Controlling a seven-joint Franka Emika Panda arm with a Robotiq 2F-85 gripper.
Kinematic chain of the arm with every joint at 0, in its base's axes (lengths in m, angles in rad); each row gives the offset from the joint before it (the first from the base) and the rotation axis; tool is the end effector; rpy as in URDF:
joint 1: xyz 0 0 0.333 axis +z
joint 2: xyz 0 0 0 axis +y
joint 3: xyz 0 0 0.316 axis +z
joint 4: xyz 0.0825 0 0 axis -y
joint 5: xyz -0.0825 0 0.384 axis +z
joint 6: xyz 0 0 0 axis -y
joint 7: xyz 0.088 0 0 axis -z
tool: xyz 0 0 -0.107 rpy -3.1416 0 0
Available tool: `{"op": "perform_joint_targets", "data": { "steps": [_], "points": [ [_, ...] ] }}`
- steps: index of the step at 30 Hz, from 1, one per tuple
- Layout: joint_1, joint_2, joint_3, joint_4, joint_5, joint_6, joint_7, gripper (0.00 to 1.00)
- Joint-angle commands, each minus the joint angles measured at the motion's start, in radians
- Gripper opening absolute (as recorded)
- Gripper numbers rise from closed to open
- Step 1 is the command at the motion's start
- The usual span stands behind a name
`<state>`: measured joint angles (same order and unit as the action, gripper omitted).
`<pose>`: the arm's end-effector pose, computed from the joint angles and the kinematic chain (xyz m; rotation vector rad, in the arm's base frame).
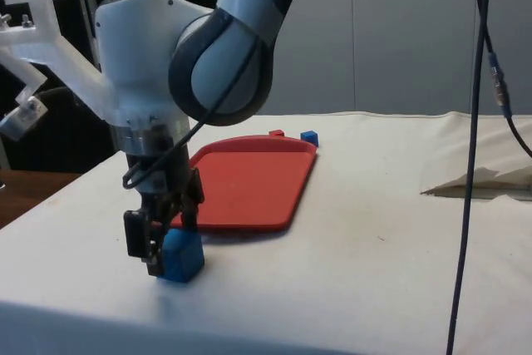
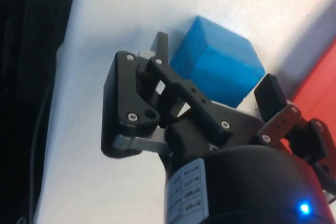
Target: Pick up the largest block and place it onto the tray.
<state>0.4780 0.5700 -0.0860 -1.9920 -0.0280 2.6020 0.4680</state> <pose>0.5648 0.2352 0.1762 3.1014 -0.0586 0.0980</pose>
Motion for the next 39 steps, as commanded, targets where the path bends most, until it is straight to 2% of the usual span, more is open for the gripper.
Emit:
{"op": "perform_joint_targets", "data": {
  "steps": [1, 2, 3, 4, 5, 6, 7, 8, 9, 10, 16, 17, 18, 25, 33, 34, 35, 39],
  "points": [
    [0.011, -0.001, -0.011, -0.005, -0.013, 0.014, 0.017, 0.97],
    [0.012, -0.001, -0.011, -0.005, -0.016, 0.016, 0.019, 0.89],
    [0.012, -0.001, -0.011, -0.007, -0.023, 0.019, 0.026, 0.68],
    [0.012, -0.001, -0.011, -0.007, -0.028, 0.020, 0.030, 0.56],
    [0.012, -0.002, -0.010, -0.008, -0.032, 0.021, 0.034, 0.38],
    [0.011, -0.002, -0.010, -0.008, -0.035, 0.022, 0.036, 0.27],
    [0.011, -0.002, -0.010, -0.008, -0.037, 0.023, 0.039, 0.16],
    [0.002, 0.000, 0.000, -0.003, -0.028, 0.008, 0.027, 0.06],
    [0.011, -0.002, -0.010, -0.009, -0.040, 0.024, 0.041, 0.06],
    [0.011, -0.002, -0.009, -0.009, -0.042, 0.025, 0.044, 0.00],
    [0.011, -0.002, -0.009, -0.010, -0.048, 0.026, 0.049, 0.00],
    [0.003, -0.001, 0.000, -0.003, -0.039, 0.010, 0.037, 0.00],
    [0.010, -0.002, -0.008, -0.009, -0.047, 0.024, 0.047, 0.00],
    [0.001, -0.005, -0.005, -0.003, -0.039, 0.008, 0.035, 0.00],
    [-0.005, -0.078, -0.021, -0.027, -0.041, -0.027, 0.014, 0.00],
    [-0.003, -0.066, -0.019, -0.020, -0.039, -0.026, 0.018, 0.00],
    [-0.007, -0.086, -0.023, -0.030, -0.041, -0.031, 0.011, 0.00],
    [-0.009, -0.120, -0.036, -0.040, -0.040, -0.045, -0.005, 0.00]
  ]
}}
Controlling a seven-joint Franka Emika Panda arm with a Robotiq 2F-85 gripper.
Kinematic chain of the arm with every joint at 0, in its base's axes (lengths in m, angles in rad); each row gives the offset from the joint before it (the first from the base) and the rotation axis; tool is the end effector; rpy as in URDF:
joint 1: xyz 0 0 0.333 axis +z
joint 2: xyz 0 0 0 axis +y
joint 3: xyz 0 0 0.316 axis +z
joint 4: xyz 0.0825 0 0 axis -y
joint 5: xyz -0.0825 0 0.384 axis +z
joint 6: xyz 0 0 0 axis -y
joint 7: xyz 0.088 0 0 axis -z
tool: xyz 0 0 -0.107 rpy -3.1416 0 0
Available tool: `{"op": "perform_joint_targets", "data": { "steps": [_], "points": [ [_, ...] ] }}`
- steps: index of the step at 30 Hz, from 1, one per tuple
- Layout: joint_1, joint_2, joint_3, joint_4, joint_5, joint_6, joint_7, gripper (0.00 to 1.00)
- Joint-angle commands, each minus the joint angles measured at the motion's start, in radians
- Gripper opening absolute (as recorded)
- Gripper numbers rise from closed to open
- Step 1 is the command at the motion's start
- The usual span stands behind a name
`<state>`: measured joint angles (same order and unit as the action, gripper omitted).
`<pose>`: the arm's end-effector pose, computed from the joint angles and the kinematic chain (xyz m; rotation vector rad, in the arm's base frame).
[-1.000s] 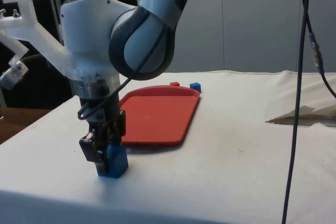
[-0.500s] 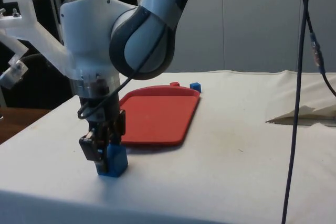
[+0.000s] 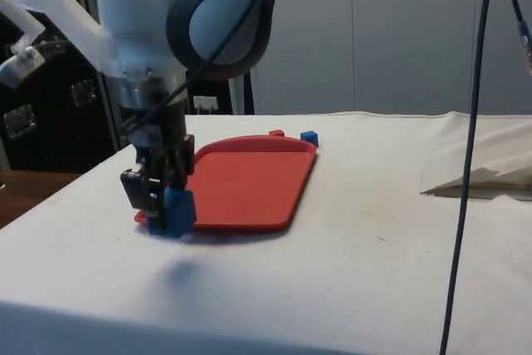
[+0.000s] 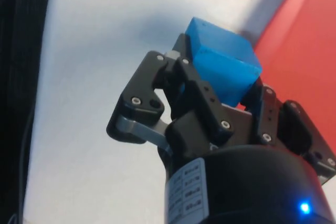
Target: Pick up the largest block and place it onto the tray.
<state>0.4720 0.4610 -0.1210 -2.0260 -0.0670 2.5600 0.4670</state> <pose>0.5714 0.2123 0.2265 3.0818 -0.0721 0.1627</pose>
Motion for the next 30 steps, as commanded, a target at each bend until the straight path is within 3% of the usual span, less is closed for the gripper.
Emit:
{"op": "perform_joint_targets", "data": {
  "steps": [1, 11, 12, 18, 20, 28, 29, 30],
  "points": [
    [-0.003, -0.016, -0.003, -0.007, 0.000, -0.006, -0.007, 0.00],
    [-0.012, -0.082, -0.048, -0.032, 0.000, -0.029, -0.060, 0.00],
    [-0.008, -0.067, -0.045, -0.024, 0.000, -0.025, -0.051, 0.00],
    [-0.021, -0.111, -0.068, -0.044, 0.001, -0.034, -0.090, 0.00],
    [-0.018, -0.113, -0.080, -0.044, 0.000, -0.038, -0.097, 0.00],
    [-0.035, -0.127, -0.108, -0.071, 0.006, -0.022, -0.156, 0.00],
    [-0.027, -0.119, -0.109, -0.058, 0.000, -0.035, -0.143, 0.00],
    [-0.037, -0.127, -0.116, -0.077, 0.007, -0.018, -0.171, 0.00]
  ]
}}
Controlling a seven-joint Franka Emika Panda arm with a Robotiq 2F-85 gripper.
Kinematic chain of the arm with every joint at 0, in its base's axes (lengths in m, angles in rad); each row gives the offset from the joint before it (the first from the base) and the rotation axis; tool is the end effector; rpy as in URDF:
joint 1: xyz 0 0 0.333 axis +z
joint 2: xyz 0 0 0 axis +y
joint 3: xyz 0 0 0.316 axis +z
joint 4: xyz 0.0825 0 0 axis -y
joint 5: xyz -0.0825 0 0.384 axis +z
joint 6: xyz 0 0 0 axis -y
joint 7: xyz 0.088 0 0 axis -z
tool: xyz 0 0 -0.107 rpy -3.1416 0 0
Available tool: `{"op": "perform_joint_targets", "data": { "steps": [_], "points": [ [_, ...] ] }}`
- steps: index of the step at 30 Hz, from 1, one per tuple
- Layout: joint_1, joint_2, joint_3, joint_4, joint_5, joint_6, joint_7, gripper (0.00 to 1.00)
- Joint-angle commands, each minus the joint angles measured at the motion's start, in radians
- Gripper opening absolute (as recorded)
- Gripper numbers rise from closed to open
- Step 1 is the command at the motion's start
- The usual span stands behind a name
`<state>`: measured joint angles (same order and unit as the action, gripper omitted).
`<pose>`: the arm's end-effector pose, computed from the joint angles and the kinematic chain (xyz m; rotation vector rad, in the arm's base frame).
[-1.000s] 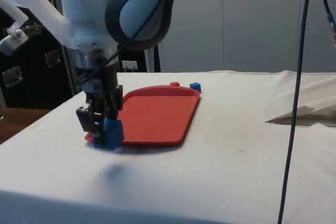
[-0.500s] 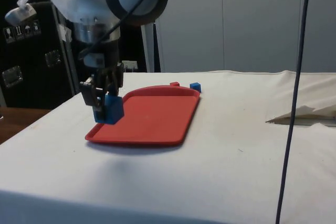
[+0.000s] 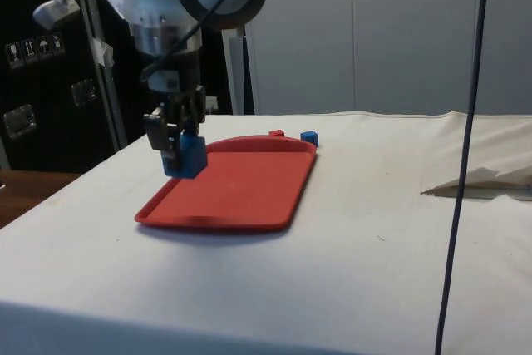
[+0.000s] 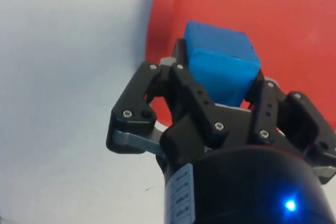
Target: Pick up the largest block and place it onto the tray.
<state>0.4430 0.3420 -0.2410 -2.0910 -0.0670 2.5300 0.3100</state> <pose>0.5819 0.1231 0.2727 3.0443 -0.0570 0.2013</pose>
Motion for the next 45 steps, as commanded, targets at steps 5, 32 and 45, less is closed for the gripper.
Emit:
{"op": "perform_joint_targets", "data": {
  "steps": [5, 32, 45],
  "points": [
    [-0.014, -0.006, -0.018, -0.028, 0.009, 0.026, -0.048, 0.00],
    [-0.075, 0.123, -0.105, -0.091, 0.164, 0.191, -0.327, 0.00],
    [-0.061, 0.138, -0.132, -0.085, 0.279, 0.189, -0.435, 0.07]
  ]
}}
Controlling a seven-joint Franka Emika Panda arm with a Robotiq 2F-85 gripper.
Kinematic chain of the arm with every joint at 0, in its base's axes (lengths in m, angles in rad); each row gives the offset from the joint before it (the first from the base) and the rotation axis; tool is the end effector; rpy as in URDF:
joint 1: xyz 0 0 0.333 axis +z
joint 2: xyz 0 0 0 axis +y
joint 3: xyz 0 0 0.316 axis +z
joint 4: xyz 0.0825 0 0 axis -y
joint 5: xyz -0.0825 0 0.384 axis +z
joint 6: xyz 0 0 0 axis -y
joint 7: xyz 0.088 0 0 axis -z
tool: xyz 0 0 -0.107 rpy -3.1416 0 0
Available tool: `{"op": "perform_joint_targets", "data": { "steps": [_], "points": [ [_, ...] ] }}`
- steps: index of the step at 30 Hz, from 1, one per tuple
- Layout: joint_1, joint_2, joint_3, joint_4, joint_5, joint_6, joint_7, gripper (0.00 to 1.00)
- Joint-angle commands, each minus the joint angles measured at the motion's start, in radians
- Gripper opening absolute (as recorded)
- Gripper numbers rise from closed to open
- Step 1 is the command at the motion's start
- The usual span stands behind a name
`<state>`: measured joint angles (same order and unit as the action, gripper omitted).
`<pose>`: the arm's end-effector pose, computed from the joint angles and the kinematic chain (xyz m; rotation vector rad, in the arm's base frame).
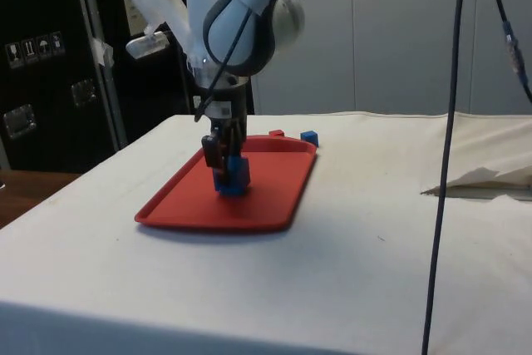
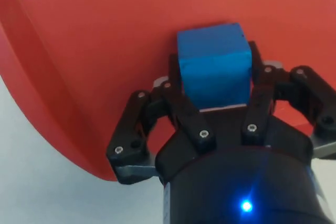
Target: Pick up the largest block and place it onto the tray.
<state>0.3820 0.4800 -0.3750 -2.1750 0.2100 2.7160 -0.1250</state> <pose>0.5705 -0.0055 0.1923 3.0595 -0.0124 0.1562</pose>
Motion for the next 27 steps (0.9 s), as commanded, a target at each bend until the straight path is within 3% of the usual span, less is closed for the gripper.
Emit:
{"op": "perform_joint_targets", "data": {
  "steps": [1, 3, 5, 6, 9, 15, 27],
  "points": [
    [0.001, 0.001, 0.001, 0.000, 0.001, 0.003, 0.001, 0.16],
    [0.004, 0.002, -0.002, 0.000, -0.002, 0.002, 0.003, 0.51],
    [0.003, 0.001, 0.000, 0.000, 0.000, 0.000, 0.000, 0.70],
    [0.006, 0.003, -0.003, 0.000, -0.003, 0.001, 0.004, 0.70],
    [0.007, 0.003, -0.004, 0.001, -0.004, 0.001, 0.006, 0.98],
    [0.004, 0.002, 0.000, 0.000, -0.001, 0.000, 0.001, 1.00],
    [0.009, -0.072, -0.035, -0.001, -0.017, -0.045, -0.012, 1.00]
  ]
}}
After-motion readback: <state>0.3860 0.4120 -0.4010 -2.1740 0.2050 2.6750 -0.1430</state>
